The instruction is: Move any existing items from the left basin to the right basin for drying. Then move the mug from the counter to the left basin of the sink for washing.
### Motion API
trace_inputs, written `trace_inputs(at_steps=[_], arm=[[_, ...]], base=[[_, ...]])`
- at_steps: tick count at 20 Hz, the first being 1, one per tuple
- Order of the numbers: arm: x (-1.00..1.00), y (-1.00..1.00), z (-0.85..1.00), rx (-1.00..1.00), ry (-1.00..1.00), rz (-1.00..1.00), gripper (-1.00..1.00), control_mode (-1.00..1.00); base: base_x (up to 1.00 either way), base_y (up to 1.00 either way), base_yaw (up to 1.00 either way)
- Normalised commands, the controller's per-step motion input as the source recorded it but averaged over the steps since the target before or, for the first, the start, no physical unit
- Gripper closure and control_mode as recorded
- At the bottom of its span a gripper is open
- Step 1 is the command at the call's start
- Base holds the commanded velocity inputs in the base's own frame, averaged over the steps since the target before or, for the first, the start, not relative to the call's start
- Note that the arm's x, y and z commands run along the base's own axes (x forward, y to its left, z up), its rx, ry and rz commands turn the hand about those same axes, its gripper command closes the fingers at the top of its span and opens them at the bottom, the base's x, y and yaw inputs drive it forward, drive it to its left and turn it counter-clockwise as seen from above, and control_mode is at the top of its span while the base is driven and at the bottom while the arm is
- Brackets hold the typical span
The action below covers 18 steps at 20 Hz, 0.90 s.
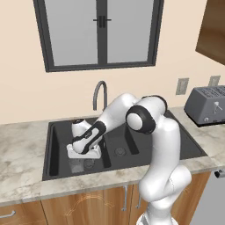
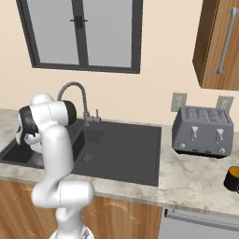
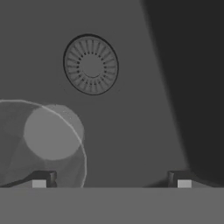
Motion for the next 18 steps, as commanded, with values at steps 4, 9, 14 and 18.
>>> trace_inputs(at_steps=[4,9,14,18], arm=[[0.13,0.00,-0.15,0.00,0.00,0.00,-1.00,-1.00],[0.13,0.00,-0.07,0.00,0.00,0.00,-1.00,-1.00],[0.11,0.00,-0.08,0.00,0.00,0.00,-1.00,-1.00],[0.06,0.04,-0.20,0.00,0.00,0.00,-1.00,-1.00]], base=[[0.00,0.00,0.00],[0.00,0.00,0.00],[0.00,0.00,0.00],[0.00,0.00,0.00]])
